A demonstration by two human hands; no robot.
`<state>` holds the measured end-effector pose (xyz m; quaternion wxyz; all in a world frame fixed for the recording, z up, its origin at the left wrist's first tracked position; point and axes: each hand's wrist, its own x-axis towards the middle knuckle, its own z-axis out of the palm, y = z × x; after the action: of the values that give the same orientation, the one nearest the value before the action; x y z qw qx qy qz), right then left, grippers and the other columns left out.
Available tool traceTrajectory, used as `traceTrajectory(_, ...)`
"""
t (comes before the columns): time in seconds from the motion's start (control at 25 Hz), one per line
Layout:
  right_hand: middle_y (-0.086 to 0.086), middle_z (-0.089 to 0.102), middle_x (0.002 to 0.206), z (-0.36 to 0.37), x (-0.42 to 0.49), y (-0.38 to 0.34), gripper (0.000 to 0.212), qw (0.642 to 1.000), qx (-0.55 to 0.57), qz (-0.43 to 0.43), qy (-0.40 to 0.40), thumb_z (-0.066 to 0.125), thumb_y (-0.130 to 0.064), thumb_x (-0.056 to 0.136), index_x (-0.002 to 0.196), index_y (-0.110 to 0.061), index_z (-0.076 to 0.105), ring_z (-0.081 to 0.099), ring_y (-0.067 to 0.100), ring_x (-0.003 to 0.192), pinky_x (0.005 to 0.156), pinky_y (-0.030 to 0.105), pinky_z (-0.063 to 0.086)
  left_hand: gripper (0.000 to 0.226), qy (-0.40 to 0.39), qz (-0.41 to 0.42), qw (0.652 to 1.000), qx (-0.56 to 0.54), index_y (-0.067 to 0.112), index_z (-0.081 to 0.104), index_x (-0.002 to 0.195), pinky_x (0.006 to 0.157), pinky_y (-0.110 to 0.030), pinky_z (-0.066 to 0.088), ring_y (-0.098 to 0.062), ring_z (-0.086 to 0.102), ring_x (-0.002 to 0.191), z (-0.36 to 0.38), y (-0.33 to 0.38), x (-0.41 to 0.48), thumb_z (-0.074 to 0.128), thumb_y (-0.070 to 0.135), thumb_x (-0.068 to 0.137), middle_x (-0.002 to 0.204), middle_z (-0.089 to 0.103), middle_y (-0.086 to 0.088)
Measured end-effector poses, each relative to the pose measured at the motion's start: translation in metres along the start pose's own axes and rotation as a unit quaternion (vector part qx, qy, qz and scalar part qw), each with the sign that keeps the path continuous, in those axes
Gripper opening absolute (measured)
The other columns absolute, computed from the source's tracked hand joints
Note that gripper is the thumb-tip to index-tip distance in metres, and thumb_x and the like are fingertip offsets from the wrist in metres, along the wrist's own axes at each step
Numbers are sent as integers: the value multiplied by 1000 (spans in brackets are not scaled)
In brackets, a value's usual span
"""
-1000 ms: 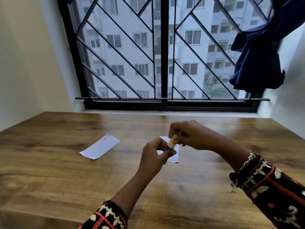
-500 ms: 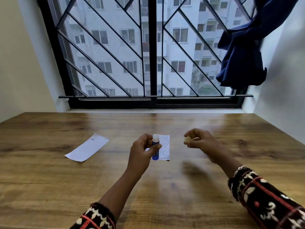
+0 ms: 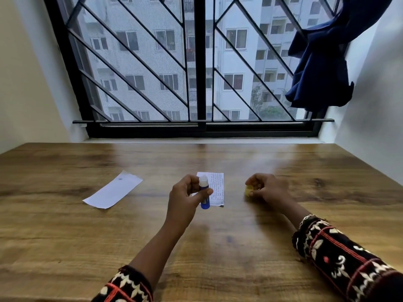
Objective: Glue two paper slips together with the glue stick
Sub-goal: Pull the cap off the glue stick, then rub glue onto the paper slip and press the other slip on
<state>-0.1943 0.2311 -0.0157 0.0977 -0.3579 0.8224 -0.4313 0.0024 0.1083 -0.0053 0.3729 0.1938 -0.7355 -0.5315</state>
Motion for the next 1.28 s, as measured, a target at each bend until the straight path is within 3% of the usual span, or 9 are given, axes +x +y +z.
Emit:
traceTrajectory(0.12,4,57,98,-4,-4,-8,43,999,-47,-21,-9,69,11,68,108,-2,59,52,16,86,73,20,47,19,6,-1,1000,1,-1,59,87,69,-32,46,-18,56,71,1,1,0,71,7,74,75,62,-8)
traceTrajectory(0.2,-3,58,99,-3,-14,-23,42,995,-49,-75,30,69,7,71,109,-7,59,54,14,90,74,13,46,21,19,4,1000,-1,1,59,86,66,-22,46,-14,56,69,2,4,0,73,9,73,74,62,-5)
traceTrajectory(0.28,2,65,93,8,-33,-41,33,984,171,-55,10,62,13,72,102,-1,62,60,16,86,66,8,50,19,39,8,999,-13,3,59,82,64,-16,46,-11,56,68,5,9,1,74,9,72,72,61,0)
traceTrajectory(0.4,12,66,96,37,-60,-56,24,841,525,94,-90,50,12,81,99,-1,61,64,21,86,66,20,58,16,58,18,997,-49,10,58,76,70,-24,48,-10,57,69,10,19,1,74,9,71,72,61,1)
traceTrajectory(0.52,21,69,98,53,-72,-63,24,705,677,153,-147,43,2,89,105,3,60,70,29,85,71,33,60,17,64,27,995,-74,15,58,73,69,-30,51,-14,59,68,15,30,-2,74,10,71,71,61,-2)
traceTrajectory(0.64,20,73,89,60,-75,-74,24,649,736,135,-139,49,3,78,95,5,66,72,24,78,64,29,61,20,74,28,991,-111,14,57,69,68,-33,53,-18,59,67,17,37,-4,75,7,69,67,61,-3)
traceTrajectory(0.92,14,71,63,64,-77,-84,22,634,742,187,-111,55,-15,78,85,4,64,68,18,52,45,22,56,21,49,31,990,-125,12,58,67,75,-38,54,-24,63,75,14,43,-7,74,-2,68,78,65,-17)
traceTrajectory(1.12,4,57,48,64,-73,-83,40,721,638,232,-137,53,-41,83,75,-4,65,52,11,39,36,17,45,18,13,63,993,-101,9,60,71,68,-28,54,-20,62,72,12,43,-11,73,-3,69,75,65,-15)
traceTrajectory(1.28,14,70,67,68,-78,-76,26,665,711,189,-125,55,-18,81,97,2,61,67,16,55,51,23,57,21,40,55,991,-119,12,59,67,74,-39,53,-22,60,74,11,43,-11,74,-4,67,77,65,-19)
